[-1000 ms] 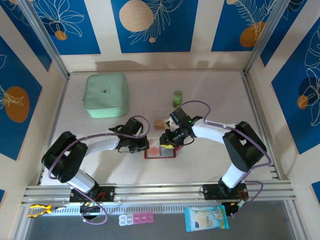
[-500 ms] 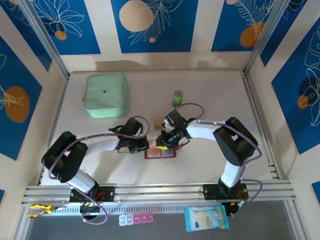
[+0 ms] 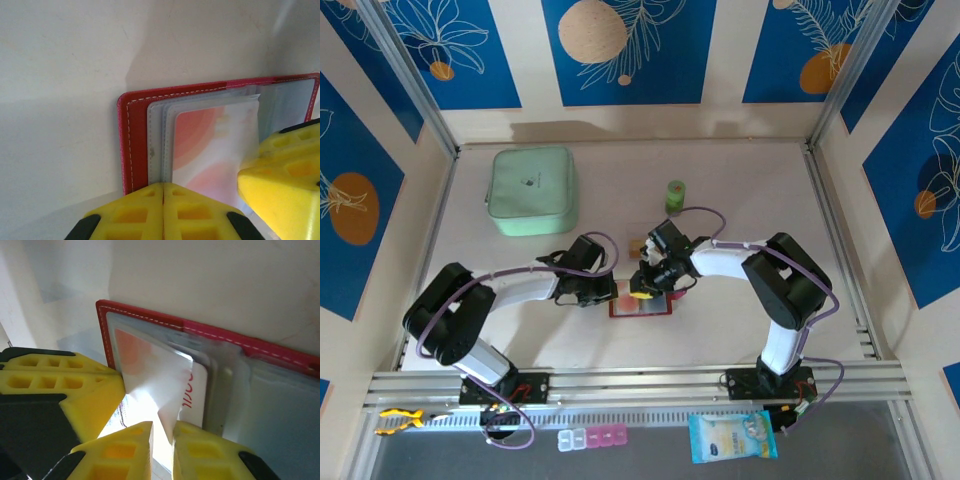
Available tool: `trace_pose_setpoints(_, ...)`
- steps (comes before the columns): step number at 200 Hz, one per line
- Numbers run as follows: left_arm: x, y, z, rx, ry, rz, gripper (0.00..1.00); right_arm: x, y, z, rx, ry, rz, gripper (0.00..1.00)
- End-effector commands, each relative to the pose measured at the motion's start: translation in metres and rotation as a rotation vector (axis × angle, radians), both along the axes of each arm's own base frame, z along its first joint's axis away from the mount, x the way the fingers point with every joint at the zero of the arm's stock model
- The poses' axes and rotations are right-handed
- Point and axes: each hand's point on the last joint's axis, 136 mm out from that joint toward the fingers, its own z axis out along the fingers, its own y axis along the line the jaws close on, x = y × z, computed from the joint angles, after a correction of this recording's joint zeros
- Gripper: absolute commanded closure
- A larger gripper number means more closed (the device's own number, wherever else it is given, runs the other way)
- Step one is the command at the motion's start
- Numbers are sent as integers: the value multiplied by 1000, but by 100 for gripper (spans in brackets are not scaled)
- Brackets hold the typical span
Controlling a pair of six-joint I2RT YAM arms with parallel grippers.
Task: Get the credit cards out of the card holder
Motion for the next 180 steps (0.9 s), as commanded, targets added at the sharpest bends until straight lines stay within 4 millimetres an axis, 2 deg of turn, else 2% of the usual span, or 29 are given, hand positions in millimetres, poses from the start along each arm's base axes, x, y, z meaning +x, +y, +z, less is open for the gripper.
trace_pose_setpoints(1, -6, 8, -7, 23, 33, 0, 93, -5, 8, 2, 36, 24, 29, 82)
trace_pose_setpoints(34, -6, 8, -6, 22, 30, 1, 92, -5, 0, -8, -43, 35, 17, 76)
trace_pose_setpoints(74, -5, 7, -1, 16, 23, -1, 88, -5, -15, -10, -139, 5, 10, 76)
trace_pose_setpoints(155, -2, 7, 3, 17, 14, -2, 87, -3, -14, -2, -173, -36, 34, 76)
trace_pose_setpoints(180, 0, 5, 11, 9, 0, -5, 87, -3, -12, 2, -160, -44, 39, 76)
